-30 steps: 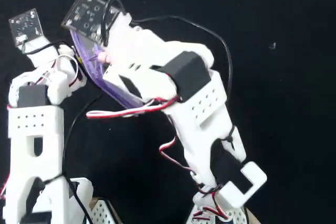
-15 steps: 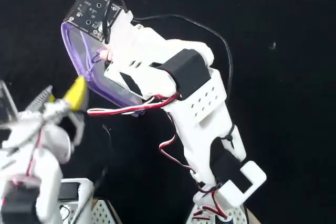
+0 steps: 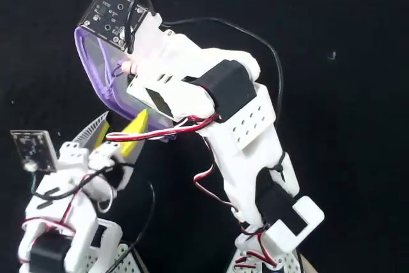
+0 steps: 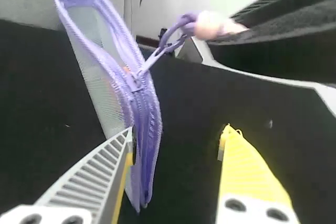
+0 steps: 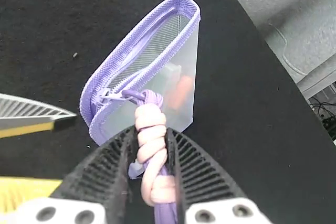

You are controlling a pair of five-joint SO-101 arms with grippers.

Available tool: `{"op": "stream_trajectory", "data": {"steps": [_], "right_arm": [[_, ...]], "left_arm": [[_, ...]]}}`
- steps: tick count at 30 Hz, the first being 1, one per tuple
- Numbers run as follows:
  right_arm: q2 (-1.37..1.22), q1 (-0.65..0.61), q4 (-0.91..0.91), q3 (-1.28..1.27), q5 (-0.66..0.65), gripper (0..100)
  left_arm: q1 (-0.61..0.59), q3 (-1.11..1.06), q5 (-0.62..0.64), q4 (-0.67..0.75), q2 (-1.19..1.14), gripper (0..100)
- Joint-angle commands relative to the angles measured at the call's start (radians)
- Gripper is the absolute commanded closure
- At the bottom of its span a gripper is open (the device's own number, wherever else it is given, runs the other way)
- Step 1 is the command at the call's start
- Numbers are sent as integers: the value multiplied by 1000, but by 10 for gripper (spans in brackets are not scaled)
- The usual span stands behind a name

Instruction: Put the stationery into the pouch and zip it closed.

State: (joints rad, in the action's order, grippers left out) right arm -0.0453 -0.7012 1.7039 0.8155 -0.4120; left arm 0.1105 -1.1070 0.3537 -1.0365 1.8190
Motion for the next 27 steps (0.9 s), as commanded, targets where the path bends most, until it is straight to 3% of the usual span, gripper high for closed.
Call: {"op": "stream_trajectory", "data": {"steps": [1, 6, 27], "right_arm": [[8, 17, -23, 47, -2, 987], [8, 17, -23, 44, -2, 987], [2, 17, -20, 39, -2, 987]], "left_arm": [[-71, -67, 60, 140, -3, 735], [-111, -188, 58, 313, -9, 735], [-74, -326, 58, 595, -58, 741]]}}
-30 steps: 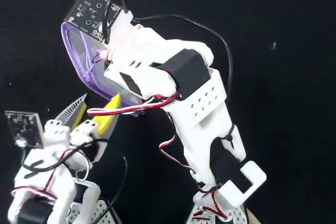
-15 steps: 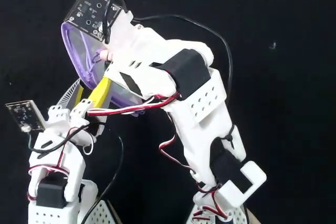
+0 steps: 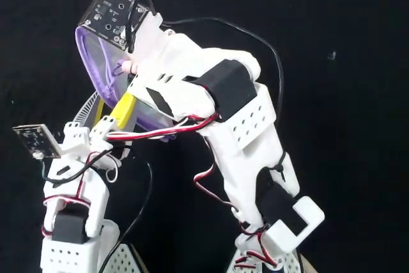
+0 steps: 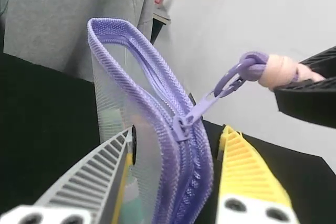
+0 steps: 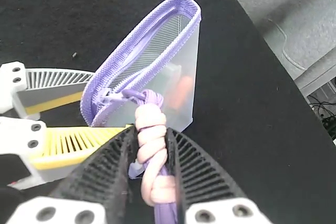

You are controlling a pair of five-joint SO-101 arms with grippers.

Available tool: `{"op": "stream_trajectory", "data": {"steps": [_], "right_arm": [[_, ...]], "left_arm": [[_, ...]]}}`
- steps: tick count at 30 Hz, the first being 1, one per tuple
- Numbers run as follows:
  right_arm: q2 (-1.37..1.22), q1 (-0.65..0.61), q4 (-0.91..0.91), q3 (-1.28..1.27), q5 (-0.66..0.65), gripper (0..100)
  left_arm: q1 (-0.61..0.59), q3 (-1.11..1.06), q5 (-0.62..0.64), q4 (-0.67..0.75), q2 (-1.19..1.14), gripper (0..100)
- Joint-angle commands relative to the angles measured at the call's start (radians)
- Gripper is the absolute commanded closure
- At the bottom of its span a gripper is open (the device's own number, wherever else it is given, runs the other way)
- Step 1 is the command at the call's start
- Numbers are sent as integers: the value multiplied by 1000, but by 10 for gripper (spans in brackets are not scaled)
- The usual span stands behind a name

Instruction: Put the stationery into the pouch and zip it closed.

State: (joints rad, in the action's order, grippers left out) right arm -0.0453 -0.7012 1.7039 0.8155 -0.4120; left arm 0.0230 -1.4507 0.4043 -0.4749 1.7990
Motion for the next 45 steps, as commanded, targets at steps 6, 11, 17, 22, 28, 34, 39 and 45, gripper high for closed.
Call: {"op": "stream_trajectory", "data": {"steps": [6, 11, 17, 22, 28, 34, 39, 45], "right_arm": [[2, 15, -20, 39, -2, 987], [7, 15, -17, 39, -2, 987], [2, 15, -18, 39, -2, 987], [2, 15, -17, 39, -2, 987], [2, 15, -17, 39, -2, 987], [2, 17, -17, 39, -2, 987], [2, 18, -18, 39, -2, 987], [8, 71, -23, 47, -3, 987]], "left_arm": [[13, 185, 14, 31, -319, 741], [15, 302, 14, 35, -514, 795], [15, 312, 14, 38, -542, 812], [15, 309, 11, 37, -542, 813], [13, 308, 9, 34, -542, 816], [15, 292, 6, 40, -542, 965], [15, 289, 6, 40, -542, 970], [16, 317, -75, 32, -540, 971]]}}
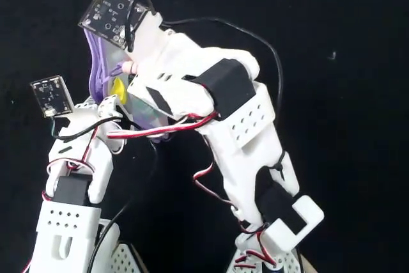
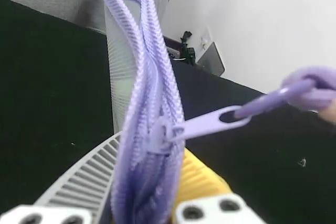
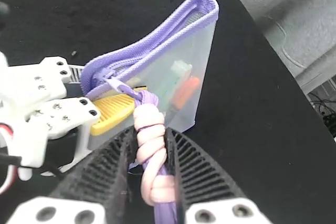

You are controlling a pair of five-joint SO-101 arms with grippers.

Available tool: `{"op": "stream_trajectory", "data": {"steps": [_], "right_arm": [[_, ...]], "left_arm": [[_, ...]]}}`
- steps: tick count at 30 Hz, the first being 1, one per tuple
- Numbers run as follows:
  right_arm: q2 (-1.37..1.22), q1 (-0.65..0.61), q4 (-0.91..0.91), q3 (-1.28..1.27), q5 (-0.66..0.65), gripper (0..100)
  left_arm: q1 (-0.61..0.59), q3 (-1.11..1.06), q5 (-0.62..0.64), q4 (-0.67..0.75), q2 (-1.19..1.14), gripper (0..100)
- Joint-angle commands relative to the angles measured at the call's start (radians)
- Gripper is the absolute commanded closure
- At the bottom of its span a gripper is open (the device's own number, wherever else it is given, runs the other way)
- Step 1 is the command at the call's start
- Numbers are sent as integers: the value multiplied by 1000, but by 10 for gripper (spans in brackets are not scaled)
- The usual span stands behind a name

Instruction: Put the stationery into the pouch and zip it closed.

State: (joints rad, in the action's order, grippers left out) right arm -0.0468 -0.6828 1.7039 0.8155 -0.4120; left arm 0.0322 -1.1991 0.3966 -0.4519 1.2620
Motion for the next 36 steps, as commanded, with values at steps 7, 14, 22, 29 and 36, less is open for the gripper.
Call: {"op": "stream_trajectory", "data": {"steps": [7, 14, 22, 29, 36], "right_arm": [[12, 54, -17, 62, -3, 987], [18, 55, -15, 64, -3, 987], [108, 57, 20, 54, -3, 987], [142, 58, 60, 54, -54, 987], [137, 127, 49, 62, -57, 987]], "left_arm": [[8, 160, -259, -66, -3, 971], [8, 352, -390, -239, -3, 971], [7, 371, -595, -311, -3, 971], [-4, 222, -735, -305, -3, 971], [-4, 171, -749, -313, -2, 971]]}}
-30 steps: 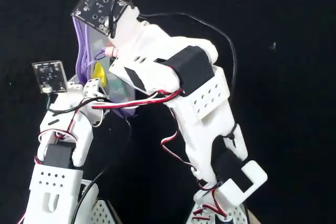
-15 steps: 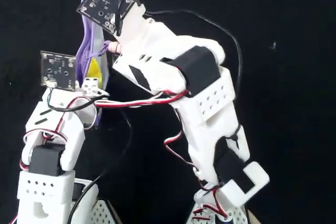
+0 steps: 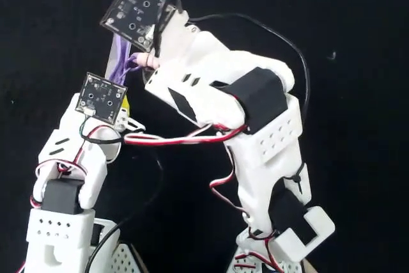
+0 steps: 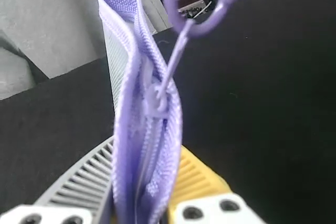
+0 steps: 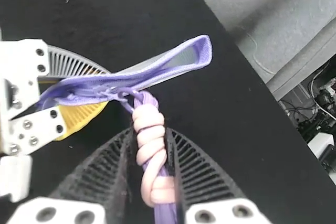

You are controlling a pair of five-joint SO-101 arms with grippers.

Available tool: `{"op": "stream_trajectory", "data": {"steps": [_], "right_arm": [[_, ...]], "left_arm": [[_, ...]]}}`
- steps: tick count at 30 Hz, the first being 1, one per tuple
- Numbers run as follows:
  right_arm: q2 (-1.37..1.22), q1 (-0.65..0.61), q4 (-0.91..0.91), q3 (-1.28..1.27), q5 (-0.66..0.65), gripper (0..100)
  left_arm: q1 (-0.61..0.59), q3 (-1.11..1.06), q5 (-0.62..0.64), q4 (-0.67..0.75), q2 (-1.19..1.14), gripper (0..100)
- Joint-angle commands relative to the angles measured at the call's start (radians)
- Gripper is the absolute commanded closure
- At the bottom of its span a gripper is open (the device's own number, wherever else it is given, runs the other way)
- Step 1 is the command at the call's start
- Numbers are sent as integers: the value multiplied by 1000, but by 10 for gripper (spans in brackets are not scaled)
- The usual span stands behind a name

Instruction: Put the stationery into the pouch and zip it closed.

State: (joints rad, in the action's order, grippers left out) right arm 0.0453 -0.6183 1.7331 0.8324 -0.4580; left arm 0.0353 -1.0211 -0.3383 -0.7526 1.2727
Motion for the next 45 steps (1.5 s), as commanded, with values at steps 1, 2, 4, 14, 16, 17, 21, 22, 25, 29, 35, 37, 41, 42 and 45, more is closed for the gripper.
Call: {"op": "stream_trajectory", "data": {"steps": [1, 2, 4, 14, 16, 17, 21, 22, 25, 29, 35, 37, 41, 42, 45], "right_arm": [[48, 86, 11, 45, -11, 987], [50, 109, 3, 45, -11, 987], [50, 146, -18, 45, -11, 987], [41, 186, -66, 38, -12, 987], [41, 192, -66, 38, -12, 987], [41, 203, -66, 38, -12, 987], [39, 241, -87, 36, -12, 987], [33, 252, -94, 36, -12, 987], [-2, 270, -95, 44, -12, 987], [-61, 270, -130, 39, -14, 987], [-110, 270, -157, 45, -11, 987], [-108, 275, -158, 45, -11, 987], [-116, 299, -190, 38, -5, 987], [-127, 307, -204, 25, -5, 987], [-162, 315, -278, -36, -5, 987]], "left_arm": [[-7, -8, -14, -12, -12, 971], [-7, -13, -14, -12, -12, 971], [-5, -27, -14, -9, 14, 971], [-4, -242, -14, -14, 425, 971], [-7, -292, -14, -14, 499, 971], [-7, -312, -14, -21, 531, 971], [2, -298, -14, -106, 549, 971], [2, -289, -14, -114, 545, 971], [2, -280, -12, -117, 548, 971], [4, -282, -9, -117, 548, 971], [4, -291, -8, -118, 548, 971], [4, -291, -6, -118, 548, 971], [4, -291, 5, -120, 548, 971], [4, -291, 20, -120, 548, 971], [4, -291, 40, -120, 548, 971]]}}
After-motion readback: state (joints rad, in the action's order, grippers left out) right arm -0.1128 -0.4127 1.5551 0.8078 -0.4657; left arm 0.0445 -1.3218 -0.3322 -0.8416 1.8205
